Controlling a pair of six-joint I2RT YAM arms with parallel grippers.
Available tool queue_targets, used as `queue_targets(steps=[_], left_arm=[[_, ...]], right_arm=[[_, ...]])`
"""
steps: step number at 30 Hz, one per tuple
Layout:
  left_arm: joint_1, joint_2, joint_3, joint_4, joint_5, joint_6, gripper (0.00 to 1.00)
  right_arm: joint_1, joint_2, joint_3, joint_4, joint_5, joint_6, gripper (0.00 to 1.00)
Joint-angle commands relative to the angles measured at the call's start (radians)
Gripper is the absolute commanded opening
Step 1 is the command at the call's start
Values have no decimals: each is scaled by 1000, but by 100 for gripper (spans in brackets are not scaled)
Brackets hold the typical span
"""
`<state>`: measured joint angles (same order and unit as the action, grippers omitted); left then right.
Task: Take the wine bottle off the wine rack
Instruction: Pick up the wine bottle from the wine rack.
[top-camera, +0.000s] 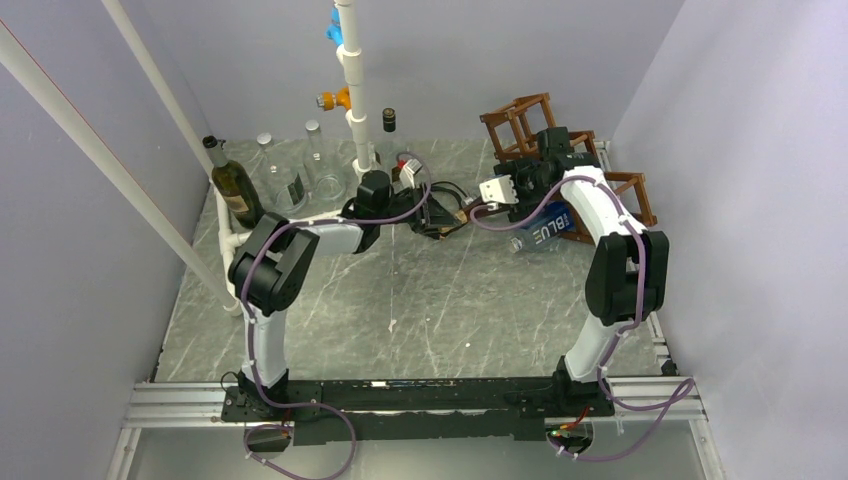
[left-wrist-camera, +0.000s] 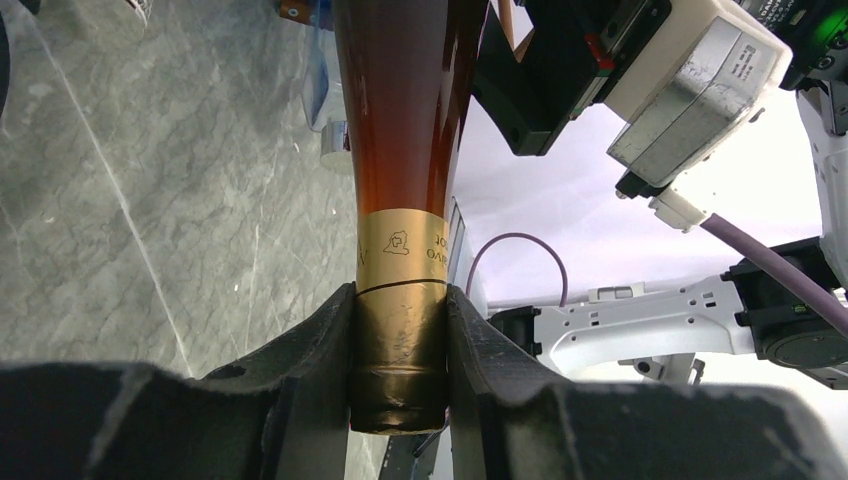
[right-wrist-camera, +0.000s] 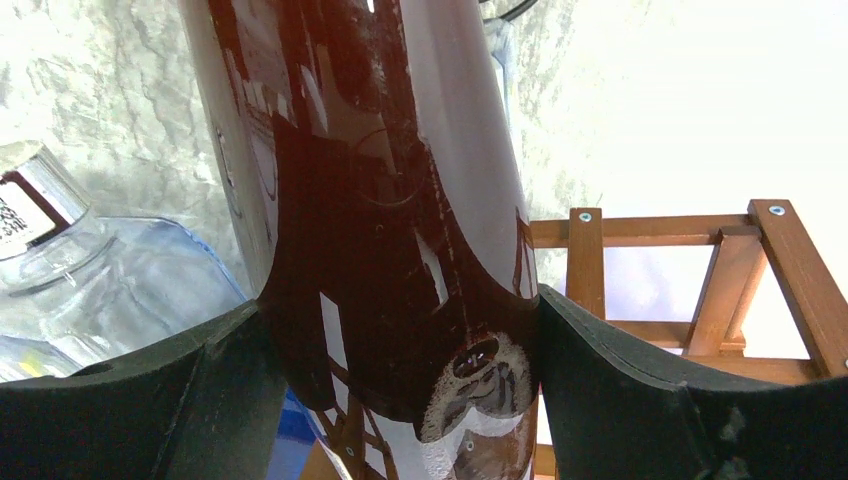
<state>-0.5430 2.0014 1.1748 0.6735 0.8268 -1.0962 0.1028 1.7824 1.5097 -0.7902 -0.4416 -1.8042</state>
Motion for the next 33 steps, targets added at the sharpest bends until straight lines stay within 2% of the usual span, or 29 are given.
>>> queue_targets(steps=[1, 33], left_arm=[[4, -88, -3, 145, 9, 10, 0], [43, -205, -150, 225, 29, 0, 0]], right_arm=[[58, -104, 9, 1, -81, 41, 11], [207, -169, -20, 46, -6, 189, 3]])
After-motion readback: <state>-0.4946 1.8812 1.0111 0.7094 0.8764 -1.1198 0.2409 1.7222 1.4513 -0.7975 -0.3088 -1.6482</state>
